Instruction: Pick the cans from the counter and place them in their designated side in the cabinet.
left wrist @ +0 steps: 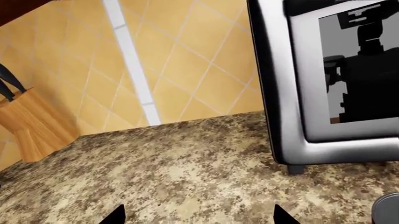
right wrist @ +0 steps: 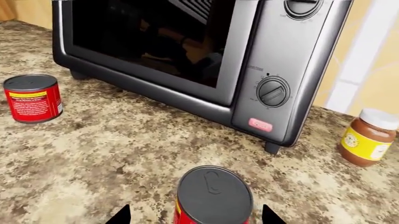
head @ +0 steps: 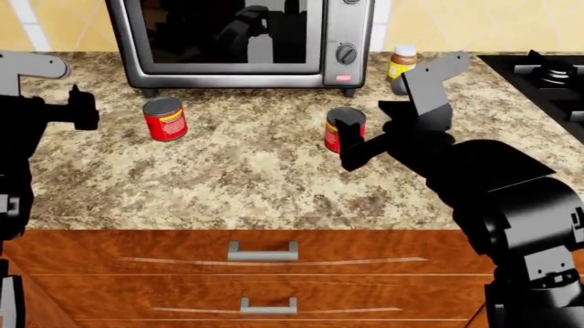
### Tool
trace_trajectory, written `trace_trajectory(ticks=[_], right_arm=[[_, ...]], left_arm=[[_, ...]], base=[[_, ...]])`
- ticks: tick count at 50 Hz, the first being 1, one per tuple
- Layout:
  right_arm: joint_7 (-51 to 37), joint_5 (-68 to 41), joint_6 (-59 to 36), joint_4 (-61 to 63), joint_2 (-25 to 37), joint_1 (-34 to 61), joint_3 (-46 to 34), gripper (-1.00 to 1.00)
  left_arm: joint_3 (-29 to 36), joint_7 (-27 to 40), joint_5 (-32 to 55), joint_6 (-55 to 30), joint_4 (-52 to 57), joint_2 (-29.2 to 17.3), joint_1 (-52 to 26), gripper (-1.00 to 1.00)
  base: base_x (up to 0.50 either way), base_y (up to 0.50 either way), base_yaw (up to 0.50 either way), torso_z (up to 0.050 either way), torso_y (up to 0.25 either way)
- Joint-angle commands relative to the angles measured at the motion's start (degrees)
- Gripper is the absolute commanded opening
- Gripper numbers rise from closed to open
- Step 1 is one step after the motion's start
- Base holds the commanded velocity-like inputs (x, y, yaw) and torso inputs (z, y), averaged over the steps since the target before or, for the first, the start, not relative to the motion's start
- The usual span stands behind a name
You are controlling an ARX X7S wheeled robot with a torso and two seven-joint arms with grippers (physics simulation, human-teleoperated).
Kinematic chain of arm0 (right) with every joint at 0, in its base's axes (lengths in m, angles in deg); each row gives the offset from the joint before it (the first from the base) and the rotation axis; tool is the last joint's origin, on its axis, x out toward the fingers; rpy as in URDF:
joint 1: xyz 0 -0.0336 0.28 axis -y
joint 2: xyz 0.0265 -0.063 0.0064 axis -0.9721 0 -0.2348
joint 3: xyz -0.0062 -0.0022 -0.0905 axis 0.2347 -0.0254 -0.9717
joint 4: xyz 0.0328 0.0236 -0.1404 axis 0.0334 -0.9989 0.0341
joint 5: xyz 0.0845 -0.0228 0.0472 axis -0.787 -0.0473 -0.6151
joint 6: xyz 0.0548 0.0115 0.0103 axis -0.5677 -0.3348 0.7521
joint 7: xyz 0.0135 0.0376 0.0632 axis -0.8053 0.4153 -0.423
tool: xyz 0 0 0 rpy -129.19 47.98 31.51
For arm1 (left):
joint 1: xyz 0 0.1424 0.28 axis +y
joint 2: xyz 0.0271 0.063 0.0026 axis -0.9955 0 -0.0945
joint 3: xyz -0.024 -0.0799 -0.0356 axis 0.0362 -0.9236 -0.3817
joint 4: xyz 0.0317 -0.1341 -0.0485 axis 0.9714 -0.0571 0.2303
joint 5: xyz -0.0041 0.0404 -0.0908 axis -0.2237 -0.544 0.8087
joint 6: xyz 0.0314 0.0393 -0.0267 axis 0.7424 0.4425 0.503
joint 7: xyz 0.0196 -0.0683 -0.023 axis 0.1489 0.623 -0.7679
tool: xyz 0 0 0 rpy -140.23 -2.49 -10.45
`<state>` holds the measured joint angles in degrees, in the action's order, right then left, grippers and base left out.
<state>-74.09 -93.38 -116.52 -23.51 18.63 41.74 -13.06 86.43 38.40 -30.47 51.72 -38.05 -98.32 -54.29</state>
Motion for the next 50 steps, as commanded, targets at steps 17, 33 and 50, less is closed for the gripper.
trace_trajectory(ticks=[17, 33, 50], right_arm=[[-0.5, 1.2, 3.0, -3.4, 0.5, -0.4, -0.6, 1.00], [0.7, 1.3, 5.5, -8.3, -0.4, 0.1, -1.2, 1.00], [2.1, 2.3, 10.7, -16.1, -2.0, 1.4, -2.0, 1.00]], left_arm=[[0.9, 0.0, -0.3, 0.6, -0.8, 0.5, 0.0, 1.00], [1.4, 0.0, -0.5, 0.7, -1.4, 0.6, -0.4, 1.00], [1.8, 0.0, -0.7, 0.1, -1.0, 0.4, -1.0, 1.00]], base=[[0.00, 0.00, 0.00, 0.000, 0.000], [0.00, 0.00, 0.00, 0.000, 0.000], [0.00, 0.00, 0.00, 0.000, 0.000]])
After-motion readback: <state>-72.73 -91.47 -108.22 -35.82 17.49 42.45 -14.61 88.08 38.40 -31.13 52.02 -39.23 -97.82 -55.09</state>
